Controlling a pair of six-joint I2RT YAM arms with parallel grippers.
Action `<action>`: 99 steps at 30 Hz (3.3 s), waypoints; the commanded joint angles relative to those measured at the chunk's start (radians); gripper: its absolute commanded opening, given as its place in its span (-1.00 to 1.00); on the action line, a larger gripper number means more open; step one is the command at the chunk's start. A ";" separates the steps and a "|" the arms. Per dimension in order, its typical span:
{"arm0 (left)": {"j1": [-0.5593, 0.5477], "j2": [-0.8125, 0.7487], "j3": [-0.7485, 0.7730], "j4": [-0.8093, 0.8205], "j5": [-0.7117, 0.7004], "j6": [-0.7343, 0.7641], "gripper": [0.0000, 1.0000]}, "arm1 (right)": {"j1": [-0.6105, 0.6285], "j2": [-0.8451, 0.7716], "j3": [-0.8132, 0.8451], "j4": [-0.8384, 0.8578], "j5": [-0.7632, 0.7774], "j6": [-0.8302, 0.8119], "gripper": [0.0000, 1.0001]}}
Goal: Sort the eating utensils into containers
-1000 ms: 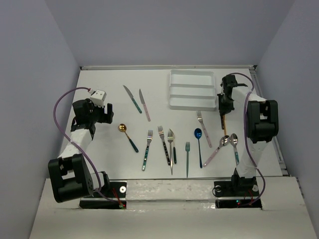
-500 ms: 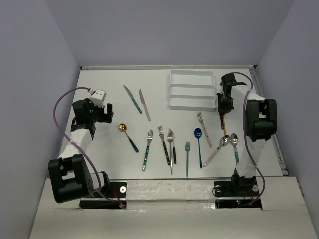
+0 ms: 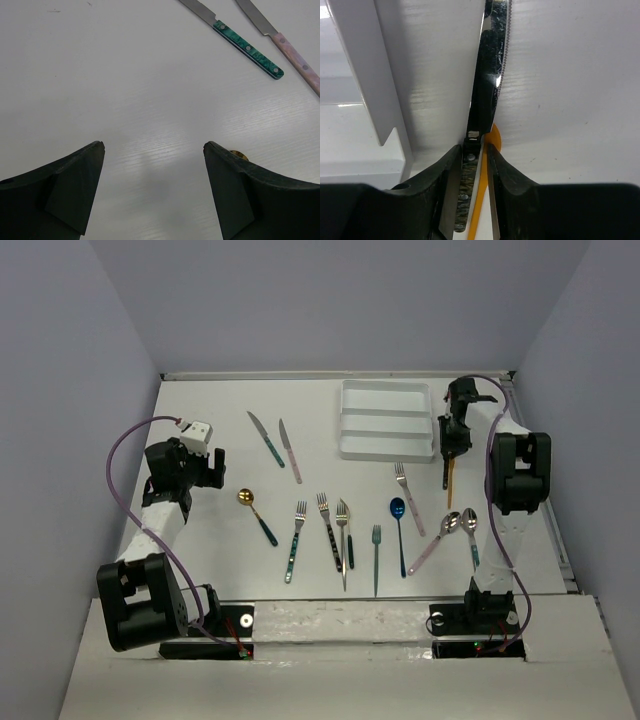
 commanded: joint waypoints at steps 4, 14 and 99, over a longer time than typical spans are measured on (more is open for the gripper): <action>-0.005 -0.022 -0.008 0.037 0.001 0.013 0.85 | -0.009 -0.014 0.006 -0.026 -0.050 -0.032 -0.37; -0.005 -0.011 -0.006 0.035 0.012 0.010 0.86 | 0.027 -0.108 -0.031 -0.035 0.004 0.026 -0.32; -0.005 0.030 0.002 0.001 -0.063 0.040 0.98 | 0.379 -0.217 -0.179 0.301 0.007 -1.282 -1.00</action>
